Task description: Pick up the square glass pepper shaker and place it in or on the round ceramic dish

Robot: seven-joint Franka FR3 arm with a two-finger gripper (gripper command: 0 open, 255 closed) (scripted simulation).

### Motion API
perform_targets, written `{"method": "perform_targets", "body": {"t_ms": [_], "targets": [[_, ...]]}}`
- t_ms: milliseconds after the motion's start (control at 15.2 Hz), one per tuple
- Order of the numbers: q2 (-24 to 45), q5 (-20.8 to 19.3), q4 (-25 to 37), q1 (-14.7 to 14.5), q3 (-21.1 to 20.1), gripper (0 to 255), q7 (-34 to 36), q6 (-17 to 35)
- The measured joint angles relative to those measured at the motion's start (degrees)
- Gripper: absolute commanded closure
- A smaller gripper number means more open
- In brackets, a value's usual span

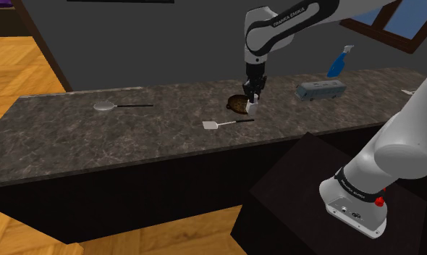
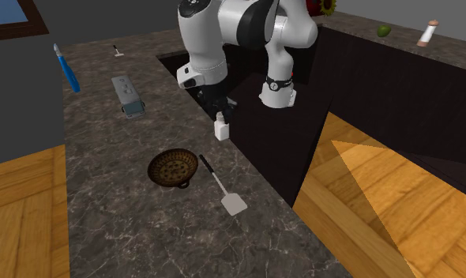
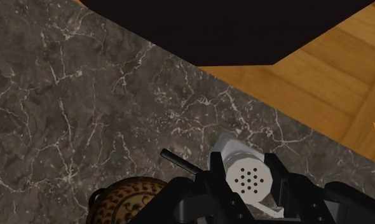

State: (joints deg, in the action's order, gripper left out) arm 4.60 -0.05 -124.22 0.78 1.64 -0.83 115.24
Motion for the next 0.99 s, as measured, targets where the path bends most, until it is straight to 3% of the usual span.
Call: {"method": "perform_targets", "body": {"t_ms": [528, 792, 990], "targets": [[12.2, -0.3, 19.5, 3.5, 2.6, 255, -5.9, -7.3], [20.6, 0.0, 34.1, 5.7, 3.5, 255, -8.9, -13.4], [23.9, 0.1, 37.9, 6.4, 3.7, 255, -9.8, -13.9]]}}
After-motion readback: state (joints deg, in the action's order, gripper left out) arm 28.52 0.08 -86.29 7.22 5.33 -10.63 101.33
